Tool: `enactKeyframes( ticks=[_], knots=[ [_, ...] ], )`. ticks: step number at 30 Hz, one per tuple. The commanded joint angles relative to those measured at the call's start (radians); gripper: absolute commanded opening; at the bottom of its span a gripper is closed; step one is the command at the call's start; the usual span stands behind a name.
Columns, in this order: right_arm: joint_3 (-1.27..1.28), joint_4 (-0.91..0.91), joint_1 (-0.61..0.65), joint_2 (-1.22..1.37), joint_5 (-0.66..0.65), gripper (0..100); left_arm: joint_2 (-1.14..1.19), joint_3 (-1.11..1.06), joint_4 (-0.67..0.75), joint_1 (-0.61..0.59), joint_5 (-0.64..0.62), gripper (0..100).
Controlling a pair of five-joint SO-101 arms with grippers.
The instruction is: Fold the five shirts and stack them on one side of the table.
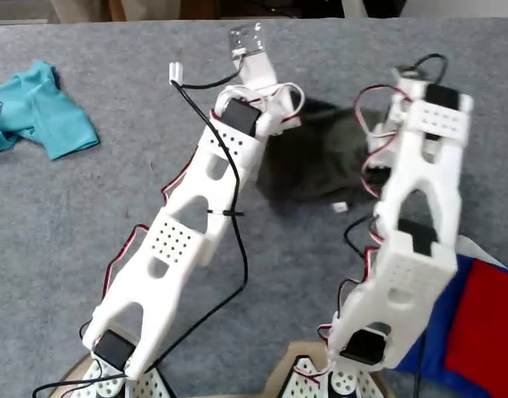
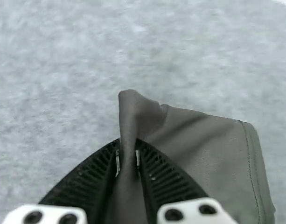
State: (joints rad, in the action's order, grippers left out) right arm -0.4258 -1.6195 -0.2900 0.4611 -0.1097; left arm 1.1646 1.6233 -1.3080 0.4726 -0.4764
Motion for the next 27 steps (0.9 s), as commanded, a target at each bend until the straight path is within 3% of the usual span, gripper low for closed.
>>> enactKeyframes(
  ticks=[1,10,20,27],
  knots=[
    [-0.035,-0.049,-0.082,-0.145,-0.011,0.5,-0.122,0.049,-0.003,0.035,-0.008,2],
    [-0.015,-0.160,-0.398,-0.295,-0.140,0.5,-0.153,0.051,0.000,0.226,-0.009,2],
    [0.222,-0.141,-0.812,-0.539,-0.407,0.5,-0.153,0.051,0.043,0.474,-0.009,2],
    [0.254,-0.074,-1.059,-0.567,-0.537,0.5,-0.153,0.051,0.124,0.621,-0.009,2]
  ],
)
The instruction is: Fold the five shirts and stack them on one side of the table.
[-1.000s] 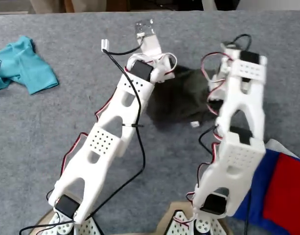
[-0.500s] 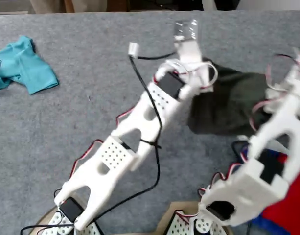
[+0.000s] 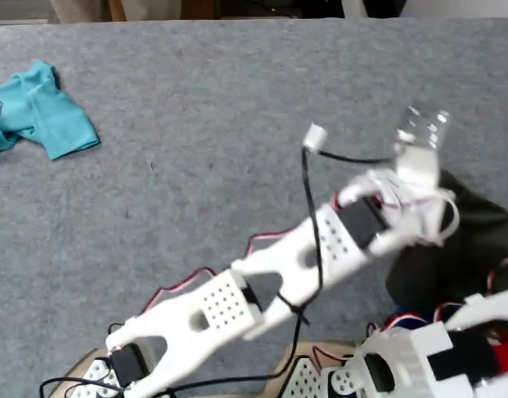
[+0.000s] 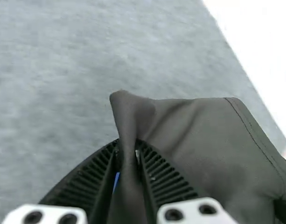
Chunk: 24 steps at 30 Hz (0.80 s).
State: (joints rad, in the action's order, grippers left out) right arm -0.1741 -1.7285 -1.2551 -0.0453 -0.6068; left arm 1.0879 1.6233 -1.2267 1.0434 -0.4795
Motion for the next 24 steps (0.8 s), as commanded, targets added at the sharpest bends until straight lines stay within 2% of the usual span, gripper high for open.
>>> enactKeyframes(
  ticks=[1,7,13,15,18,24],
  knots=[
    [0.002,0.054,-0.122,-0.061,-0.046,0.5,-0.076,0.051,0.055,0.066,-0.005,2],
    [0.002,0.152,-0.225,-0.059,-0.048,0.5,-0.070,0.049,0.118,0.123,0.000,2],
    [0.058,0.153,-0.234,-0.059,-0.107,0.9,-0.070,-0.031,0.152,0.133,0.000,2],
    [0.079,0.153,-0.231,-0.059,-0.120,1.7,-0.074,-0.046,0.155,0.132,-0.002,5],
    [0.091,0.152,-0.236,-0.061,-0.124,10.4,-0.076,-0.048,0.147,0.132,-0.005,12],
    [0.071,0.106,-0.239,-0.070,-0.166,35.5,-0.077,-0.046,0.143,0.106,-0.005,12]
  ],
)
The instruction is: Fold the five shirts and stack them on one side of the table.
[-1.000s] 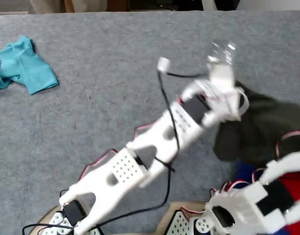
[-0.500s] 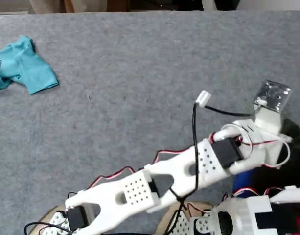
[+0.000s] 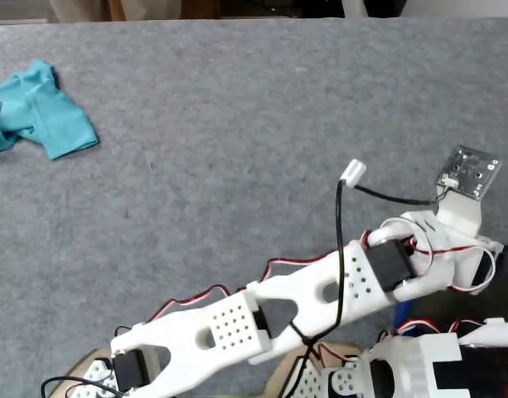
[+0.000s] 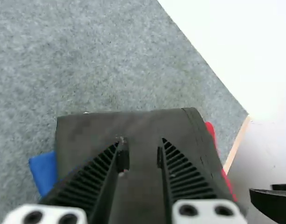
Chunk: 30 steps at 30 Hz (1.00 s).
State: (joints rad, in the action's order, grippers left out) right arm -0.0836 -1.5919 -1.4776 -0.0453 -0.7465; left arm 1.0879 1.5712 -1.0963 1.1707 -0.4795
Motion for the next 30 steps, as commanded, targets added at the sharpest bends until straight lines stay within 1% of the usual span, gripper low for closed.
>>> enactKeyframes(
  ticks=[1,4,7,10,13,14,15,17,18,20,22,23,25,28,30],
  knots=[
    [-0.030,-0.063,-0.016,-0.070,-0.037,37.2,-0.082,0.009,0.002,-0.034,-0.005,12],
    [-0.067,-0.164,-0.008,-0.070,-0.066,36.7,-0.134,0.040,-0.069,-0.064,-0.005,12],
    [-0.091,-0.192,-0.010,-0.087,-0.069,32.9,-0.189,0.049,-0.138,-0.098,-0.005,12],
    [-0.074,-0.195,-0.015,-0.183,-0.086,22.1,-0.246,0.049,-0.222,-0.138,0.002,12],
    [-0.005,-0.195,0.004,-0.341,-0.095,5.9,-0.317,0.051,-0.348,-0.170,0.003,12],
    [0.031,-0.195,0.028,-0.403,-0.103,1.6,-0.340,0.051,-0.388,-0.183,0.006,12],
    [0.077,-0.195,0.053,-0.464,-0.103,0.5,-0.363,0.051,-0.428,-0.196,0.021,12],
    [0.186,-0.195,0.117,-0.582,-0.097,3.5,-0.409,0.051,-0.493,-0.222,0.087,11],
    [0.242,-0.195,0.168,-0.638,-0.092,3.7,-0.426,0.051,-0.517,-0.238,0.123,10],
    [0.338,-0.195,0.289,-0.743,-0.041,3.6,-0.444,0.049,-0.551,-0.288,0.216,5],
    [0.400,-0.195,0.460,-0.835,0.028,3.6,-0.446,0.049,-0.586,-0.368,0.318,1],
    [0.418,-0.193,0.559,-0.874,0.074,3.6,-0.449,0.049,-0.608,-0.419,0.345,2],
    [0.441,-0.190,0.777,-0.923,0.193,3.7,-0.453,0.051,-0.644,-0.535,0.362,2],
    [0.452,-0.172,1.138,-0.901,0.370,3.8,-0.452,0.051,-0.660,-0.755,0.358,2],
    [0.460,-0.101,1.343,-0.839,0.440,3.8,-0.446,0.043,-0.660,-0.911,0.361,2]
  ],
)
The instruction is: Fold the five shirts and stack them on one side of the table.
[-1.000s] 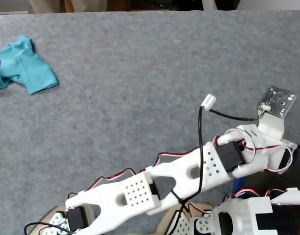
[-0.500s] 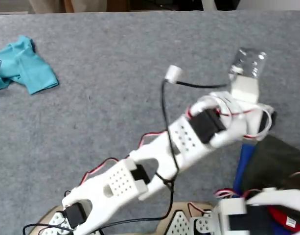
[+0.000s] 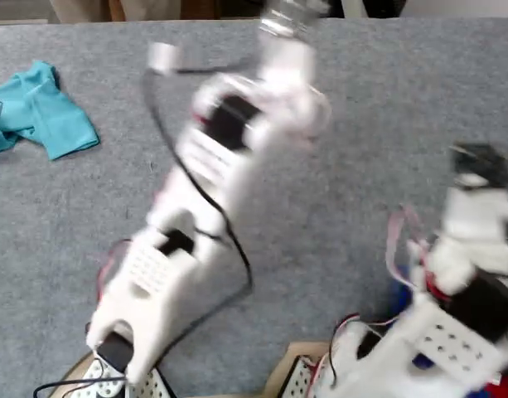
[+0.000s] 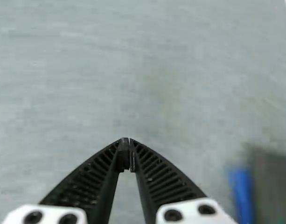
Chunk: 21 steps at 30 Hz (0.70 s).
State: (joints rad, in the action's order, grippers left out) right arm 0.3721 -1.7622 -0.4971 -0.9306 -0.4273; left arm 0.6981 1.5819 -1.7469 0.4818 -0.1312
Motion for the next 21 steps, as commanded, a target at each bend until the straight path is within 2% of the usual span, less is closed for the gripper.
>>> enactKeyframes(
  ticks=[1,6,9,12,15,18,21],
  knots=[
    [0.001,0.110,0.417,0.088,0.133,3.7,-0.054,0.031,-0.009,-0.298,0.011,2],
    [-0.067,0.319,0.513,0.364,0.143,4.0,0.008,0.038,-0.008,-0.611,0.018,2],
    [-0.205,0.384,0.567,0.542,0.141,3.8,0.056,0.032,-0.006,-0.767,0.021,2],
    [-0.394,0.439,0.621,0.720,0.141,4.0,0.111,0.038,-0.003,-0.911,0.089,2],
    [-0.602,0.442,0.687,0.920,0.109,4.1,0.173,0.038,0.043,-1.040,0.163,2],
    [-0.809,0.400,0.743,1.118,0.057,4.1,0.232,0.032,0.157,-1.155,0.181,2],
    [-1.032,0.311,0.789,1.294,0.040,3.8,0.302,0.031,0.281,-1.260,0.178,8]
  ],
)
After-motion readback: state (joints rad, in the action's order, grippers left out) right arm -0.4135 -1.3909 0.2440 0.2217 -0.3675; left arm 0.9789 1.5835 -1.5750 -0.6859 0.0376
